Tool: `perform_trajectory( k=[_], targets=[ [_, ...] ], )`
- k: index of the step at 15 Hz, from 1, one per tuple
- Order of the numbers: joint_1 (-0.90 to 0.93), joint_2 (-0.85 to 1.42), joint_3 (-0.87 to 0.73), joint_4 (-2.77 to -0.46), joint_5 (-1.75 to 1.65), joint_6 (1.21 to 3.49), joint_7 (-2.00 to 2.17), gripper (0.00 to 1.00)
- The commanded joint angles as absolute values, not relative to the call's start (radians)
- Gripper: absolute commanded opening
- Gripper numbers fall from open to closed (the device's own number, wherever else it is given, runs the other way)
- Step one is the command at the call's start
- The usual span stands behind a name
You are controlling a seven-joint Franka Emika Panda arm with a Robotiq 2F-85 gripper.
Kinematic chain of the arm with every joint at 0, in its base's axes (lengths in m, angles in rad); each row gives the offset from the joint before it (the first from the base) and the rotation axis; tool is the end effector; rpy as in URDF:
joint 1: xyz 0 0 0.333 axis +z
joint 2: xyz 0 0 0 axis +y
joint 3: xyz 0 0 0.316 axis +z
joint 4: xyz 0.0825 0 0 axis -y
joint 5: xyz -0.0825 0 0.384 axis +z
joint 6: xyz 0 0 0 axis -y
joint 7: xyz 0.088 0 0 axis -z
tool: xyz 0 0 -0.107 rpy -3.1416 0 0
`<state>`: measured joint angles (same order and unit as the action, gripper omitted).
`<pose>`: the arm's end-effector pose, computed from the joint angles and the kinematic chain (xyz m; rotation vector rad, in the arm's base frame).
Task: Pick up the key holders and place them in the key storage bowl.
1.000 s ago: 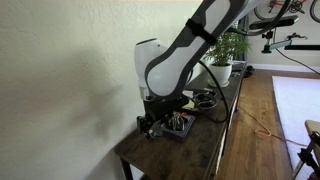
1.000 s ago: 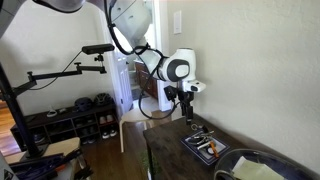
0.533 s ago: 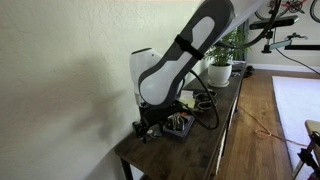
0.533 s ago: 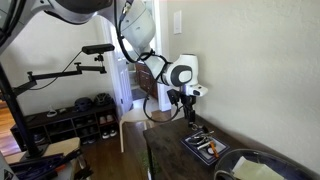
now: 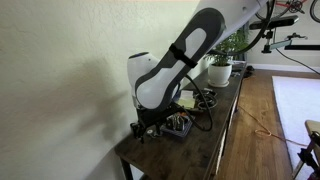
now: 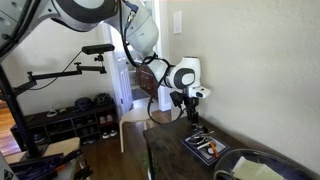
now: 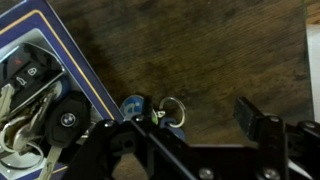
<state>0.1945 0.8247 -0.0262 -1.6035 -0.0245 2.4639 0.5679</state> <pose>0.6833 0.1184 0.1469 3.0674 -0.5772 0.0717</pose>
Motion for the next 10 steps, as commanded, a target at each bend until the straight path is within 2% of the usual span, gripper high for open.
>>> perform_trajectory(
  k=[1, 3, 8, 10],
  targets=[
    [0.218, 0.841, -0.060, -1.583, -0.017, 2.454, 0.561, 0.53],
    [0.217, 0.843, -0.062, -1.583, -0.017, 2.454, 0.556, 0.37],
    [0.216, 0.843, -0.064, -1.584, -0.018, 2.459, 0.545, 0.06],
    [0.216, 0.841, -0.065, -1.586, -0.017, 2.461, 0.542, 0.05]
  ],
)
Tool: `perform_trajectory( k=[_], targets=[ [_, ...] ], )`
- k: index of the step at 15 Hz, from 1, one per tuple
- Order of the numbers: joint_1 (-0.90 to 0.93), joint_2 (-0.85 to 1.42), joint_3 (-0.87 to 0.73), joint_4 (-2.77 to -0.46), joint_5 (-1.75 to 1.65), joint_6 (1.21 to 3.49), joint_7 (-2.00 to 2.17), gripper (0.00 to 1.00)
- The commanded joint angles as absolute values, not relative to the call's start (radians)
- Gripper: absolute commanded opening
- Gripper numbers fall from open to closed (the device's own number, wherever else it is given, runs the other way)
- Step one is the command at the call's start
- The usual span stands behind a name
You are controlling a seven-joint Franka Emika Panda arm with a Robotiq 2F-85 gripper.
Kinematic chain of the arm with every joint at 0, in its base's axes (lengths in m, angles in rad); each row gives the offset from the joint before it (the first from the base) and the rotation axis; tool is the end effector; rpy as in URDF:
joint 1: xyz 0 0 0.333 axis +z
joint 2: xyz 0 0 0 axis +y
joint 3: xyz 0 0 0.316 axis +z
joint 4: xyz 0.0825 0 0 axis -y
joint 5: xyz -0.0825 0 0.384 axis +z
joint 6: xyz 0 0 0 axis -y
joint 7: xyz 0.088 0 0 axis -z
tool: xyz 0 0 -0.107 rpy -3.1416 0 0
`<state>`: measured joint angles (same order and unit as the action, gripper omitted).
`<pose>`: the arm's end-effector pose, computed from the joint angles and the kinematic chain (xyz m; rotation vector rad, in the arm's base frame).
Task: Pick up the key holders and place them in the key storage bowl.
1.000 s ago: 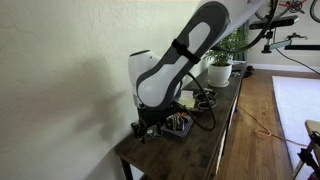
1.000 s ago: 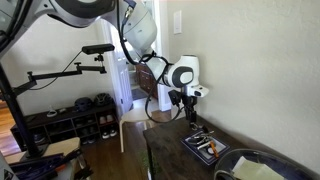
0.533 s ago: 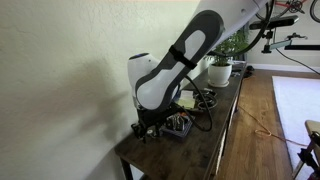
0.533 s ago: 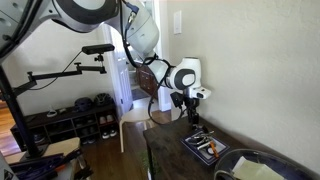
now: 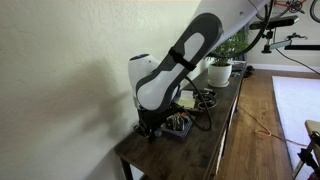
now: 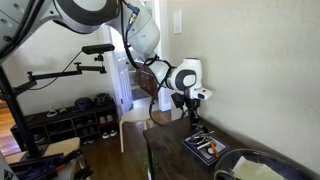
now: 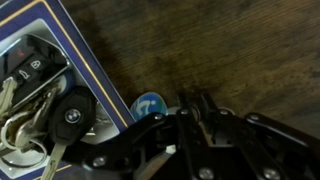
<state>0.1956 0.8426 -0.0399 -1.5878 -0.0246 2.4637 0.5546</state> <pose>0.6865 0.1114 0.1410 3.0580 -0.5662 0.0737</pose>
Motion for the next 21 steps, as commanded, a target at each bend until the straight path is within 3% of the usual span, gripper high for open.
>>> perform_trajectory(
  k=[1, 21],
  targets=[
    [0.215, 0.840, -0.064, -1.586, -0.016, 2.462, 0.540, 0.04],
    [0.259, 0.657, -0.058, -1.789, -0.023, 2.575, 0.534, 0.06]
  ],
)
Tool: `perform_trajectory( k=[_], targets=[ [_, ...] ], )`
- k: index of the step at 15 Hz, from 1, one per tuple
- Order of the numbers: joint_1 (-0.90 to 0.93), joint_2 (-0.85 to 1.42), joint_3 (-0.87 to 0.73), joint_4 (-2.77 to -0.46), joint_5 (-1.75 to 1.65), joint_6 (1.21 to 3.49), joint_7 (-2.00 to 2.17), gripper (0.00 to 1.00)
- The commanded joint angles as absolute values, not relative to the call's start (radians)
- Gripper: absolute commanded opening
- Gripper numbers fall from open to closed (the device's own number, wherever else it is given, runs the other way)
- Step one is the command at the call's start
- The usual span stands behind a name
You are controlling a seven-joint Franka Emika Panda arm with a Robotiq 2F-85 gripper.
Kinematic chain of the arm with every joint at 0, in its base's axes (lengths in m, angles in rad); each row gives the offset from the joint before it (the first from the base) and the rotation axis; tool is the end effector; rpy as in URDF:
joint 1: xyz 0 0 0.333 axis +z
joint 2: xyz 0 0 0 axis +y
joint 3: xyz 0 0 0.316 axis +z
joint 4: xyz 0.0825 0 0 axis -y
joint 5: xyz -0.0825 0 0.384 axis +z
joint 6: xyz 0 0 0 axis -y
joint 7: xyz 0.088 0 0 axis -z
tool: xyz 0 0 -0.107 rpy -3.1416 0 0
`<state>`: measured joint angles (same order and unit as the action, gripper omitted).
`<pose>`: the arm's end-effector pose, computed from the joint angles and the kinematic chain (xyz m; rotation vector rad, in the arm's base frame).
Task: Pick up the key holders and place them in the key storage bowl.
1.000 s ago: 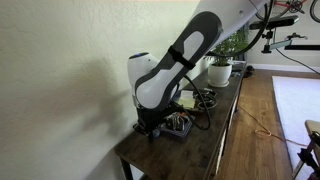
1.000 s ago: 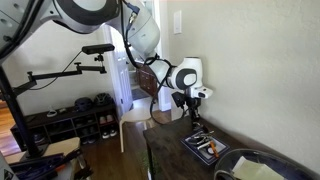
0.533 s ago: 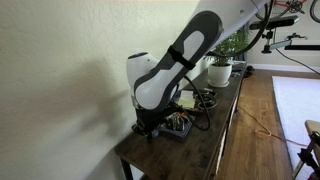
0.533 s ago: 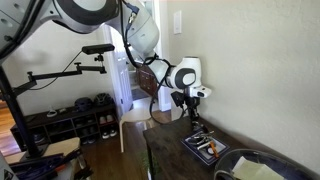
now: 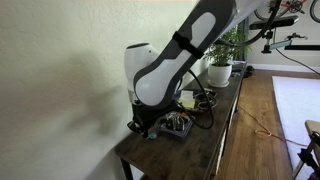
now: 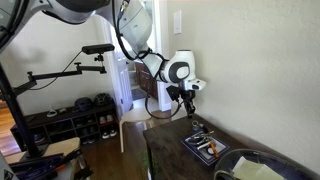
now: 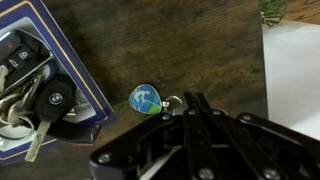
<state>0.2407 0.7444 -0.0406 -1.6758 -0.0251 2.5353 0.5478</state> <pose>0.6756 0.1406 0.1798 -3.0940 0.4923 -0.1928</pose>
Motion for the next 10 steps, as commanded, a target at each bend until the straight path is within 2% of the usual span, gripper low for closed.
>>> perform_trajectory(
  k=[1, 3, 10],
  targets=[
    [0.253, 0.654, -0.052, -1.792, -0.018, 2.559, 0.526, 0.31],
    [0.251, 0.656, -0.054, -1.789, -0.021, 2.549, 0.527, 0.38],
    [0.245, 0.707, -0.062, -1.720, -0.020, 2.526, 0.527, 0.82]
  ],
)
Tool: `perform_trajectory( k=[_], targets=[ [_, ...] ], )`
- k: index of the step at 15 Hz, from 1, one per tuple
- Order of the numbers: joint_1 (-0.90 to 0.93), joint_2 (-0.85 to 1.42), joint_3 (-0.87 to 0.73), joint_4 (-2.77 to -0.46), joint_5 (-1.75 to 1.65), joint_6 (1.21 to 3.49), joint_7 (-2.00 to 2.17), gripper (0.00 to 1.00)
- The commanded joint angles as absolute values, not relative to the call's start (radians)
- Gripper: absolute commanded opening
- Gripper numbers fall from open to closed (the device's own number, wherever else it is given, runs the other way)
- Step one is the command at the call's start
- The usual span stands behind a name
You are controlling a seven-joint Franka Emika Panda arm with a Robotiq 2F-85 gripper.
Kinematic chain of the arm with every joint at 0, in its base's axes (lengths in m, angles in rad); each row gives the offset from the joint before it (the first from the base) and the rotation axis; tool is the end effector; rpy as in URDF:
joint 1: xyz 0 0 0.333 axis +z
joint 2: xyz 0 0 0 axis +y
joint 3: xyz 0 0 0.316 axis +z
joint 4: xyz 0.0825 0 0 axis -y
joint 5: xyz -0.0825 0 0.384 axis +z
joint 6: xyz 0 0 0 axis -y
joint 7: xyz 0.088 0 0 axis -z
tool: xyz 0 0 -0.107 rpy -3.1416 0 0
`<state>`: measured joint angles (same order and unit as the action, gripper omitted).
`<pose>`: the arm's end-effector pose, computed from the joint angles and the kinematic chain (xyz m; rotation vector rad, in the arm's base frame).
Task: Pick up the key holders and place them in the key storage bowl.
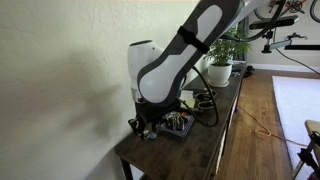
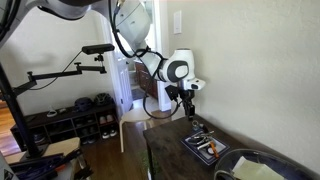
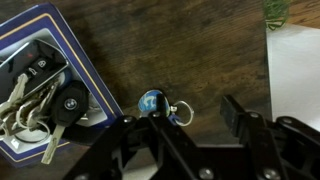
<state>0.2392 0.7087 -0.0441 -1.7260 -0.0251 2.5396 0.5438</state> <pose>0.6657 0.1348 0.1840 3.0949 -0.4941 0.1786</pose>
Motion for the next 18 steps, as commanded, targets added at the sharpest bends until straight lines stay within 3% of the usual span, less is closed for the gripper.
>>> perform_trajectory(
  k=[1, 3, 17, 18],
  targets=[
    [0.243, 0.715, -0.064, -1.711, -0.019, 2.522, 0.527, 0.90],
    [0.239, 0.729, -0.067, -1.696, -0.018, 2.518, 0.528, 1.00],
    [0.225, 0.832, -0.070, -1.566, -0.005, 2.489, 0.521, 1.00],
    [0.224, 0.838, -0.070, -1.559, -0.004, 2.486, 0.521, 0.95]
  ],
)
